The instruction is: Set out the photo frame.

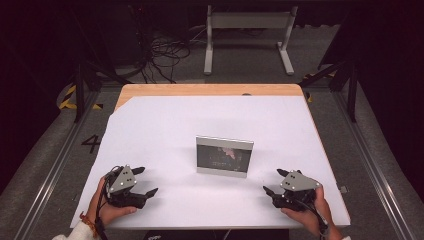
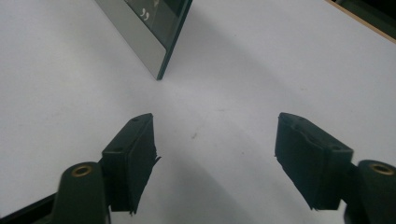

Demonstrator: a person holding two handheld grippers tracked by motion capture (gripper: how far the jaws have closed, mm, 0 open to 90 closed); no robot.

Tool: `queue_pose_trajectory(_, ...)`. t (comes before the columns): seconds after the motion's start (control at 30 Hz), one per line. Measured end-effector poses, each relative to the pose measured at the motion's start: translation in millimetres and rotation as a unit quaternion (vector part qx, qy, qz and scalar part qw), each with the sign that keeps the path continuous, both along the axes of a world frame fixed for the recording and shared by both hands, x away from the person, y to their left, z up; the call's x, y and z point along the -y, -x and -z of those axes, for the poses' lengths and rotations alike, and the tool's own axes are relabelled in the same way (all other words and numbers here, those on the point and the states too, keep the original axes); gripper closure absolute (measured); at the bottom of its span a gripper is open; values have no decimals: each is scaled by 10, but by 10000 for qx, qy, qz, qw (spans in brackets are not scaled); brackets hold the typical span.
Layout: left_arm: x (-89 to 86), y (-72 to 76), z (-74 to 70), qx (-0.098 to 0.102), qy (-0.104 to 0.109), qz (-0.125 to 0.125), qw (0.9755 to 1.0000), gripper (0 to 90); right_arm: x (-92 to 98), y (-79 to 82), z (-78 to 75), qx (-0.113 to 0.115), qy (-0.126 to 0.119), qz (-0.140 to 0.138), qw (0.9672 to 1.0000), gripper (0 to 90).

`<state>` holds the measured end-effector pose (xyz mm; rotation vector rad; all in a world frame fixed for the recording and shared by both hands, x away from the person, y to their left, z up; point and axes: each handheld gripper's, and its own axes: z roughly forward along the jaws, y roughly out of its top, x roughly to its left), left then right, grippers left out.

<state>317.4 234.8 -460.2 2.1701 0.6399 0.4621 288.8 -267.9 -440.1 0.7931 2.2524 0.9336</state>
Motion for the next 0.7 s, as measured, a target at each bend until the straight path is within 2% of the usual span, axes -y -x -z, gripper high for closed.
queue_pose_trajectory(0.13, -29, 11, 20, -44, 143, -264, 9995, 122, 10, -3, 30, -19, 12, -4, 10000, 216)
queue_pose_trajectory(0.27, -25, 11, 16, -35, 257, -376, 9990, 79, 9, -19, 62, -90, 2, 31, 10000, 147)
queue_pose_trajectory(0.3, -21, 11, 17, -45, 265, -346, 9990, 67, 4, -20, 75, -113, -18, 10, 9999, 112)
queue_pose_trajectory(0.37, -13, 23, 17, -40, 229, -341, 9991, 57, -11, -13, 89, -127, 3, -51, 9999, 99)
queue_pose_trajectory(0.43, -13, 37, 11, -57, 283, -331, 9990, 47, -30, -13, 95, -157, 15, -71, 9998, 58)
queue_pose_trajectory(0.53, -11, 43, -1, -7, 359, -251, 9990, 39, -43, -12, 107, -190, -32, -146, 9997, 48)
queue_pose_trajectory(0.63, -3, 44, 6, 3, 278, -186, 9994, 33, -47, -8, 135, -237, -22, -195, 9995, 47)
queue_pose_trajectory(0.7, -1, 54, 8, -15, 305, -113, 9995, 33, -50, -5, 142, -230, -36, -182, 9996, 51)
